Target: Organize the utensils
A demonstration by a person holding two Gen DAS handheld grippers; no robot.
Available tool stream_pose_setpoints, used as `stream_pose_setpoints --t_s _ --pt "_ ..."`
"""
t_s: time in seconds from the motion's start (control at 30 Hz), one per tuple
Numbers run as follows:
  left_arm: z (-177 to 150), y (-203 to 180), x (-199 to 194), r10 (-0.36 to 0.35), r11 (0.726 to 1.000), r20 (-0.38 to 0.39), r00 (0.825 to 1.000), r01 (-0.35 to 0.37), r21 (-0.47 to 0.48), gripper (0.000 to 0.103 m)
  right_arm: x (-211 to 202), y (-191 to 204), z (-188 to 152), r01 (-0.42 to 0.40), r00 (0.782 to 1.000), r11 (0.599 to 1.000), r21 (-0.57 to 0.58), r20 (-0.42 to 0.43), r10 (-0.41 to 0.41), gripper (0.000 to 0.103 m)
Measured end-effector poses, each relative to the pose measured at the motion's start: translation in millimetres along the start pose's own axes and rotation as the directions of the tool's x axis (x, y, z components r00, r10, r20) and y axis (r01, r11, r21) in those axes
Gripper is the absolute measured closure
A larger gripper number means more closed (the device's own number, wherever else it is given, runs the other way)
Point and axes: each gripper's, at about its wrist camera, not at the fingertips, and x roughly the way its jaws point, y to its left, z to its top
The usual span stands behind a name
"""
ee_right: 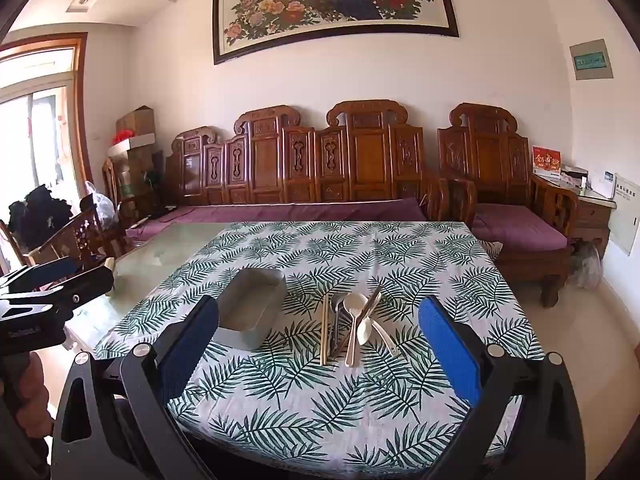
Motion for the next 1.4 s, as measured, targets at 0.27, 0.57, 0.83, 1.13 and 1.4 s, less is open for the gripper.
stream_pose_setpoints --t_s 0.27,0.57,0.83,1.13,1.4 --pt "0.2 0.0 -0.6 -0.002 1.0 0.006 1.0 0.002 -0.002 0.006 -0.8 0.5 0.5 0.0 1.0 1.0 -0.002 0.003 0.0 0.003" --pt "2.4 2.2 1.9 -0.003 1.0 0.006 1.0 0.003 -0.001 0.006 -1.3 0.3 0.8 -0.001 1.0 1.0 -0.002 0.004 0.001 0.003" --pt "2.8 0.7 -4.9 -0.008 1.0 0.014 1.0 0.008 0.002 0.006 -0.7 -0.1 0.7 0.001 1.0 1.0 -0.004 0.005 -0.001 0.003" --pt "3.3 -1.2 -5.1 -0.011 1.0 0.013 1.0 0.011 0.003 0.006 -0.1 0.5 -1.2 0.003 1.0 1.0 -0.006 0.004 -0.003 0.003" --pt "5.2 -1.7 -4.4 -0.014 1.0 0.015 1.0 0.014 0.004 0.006 0.0 1.9 0.4 0.003 1.0 1.0 -0.005 0.005 -0.003 0.003"
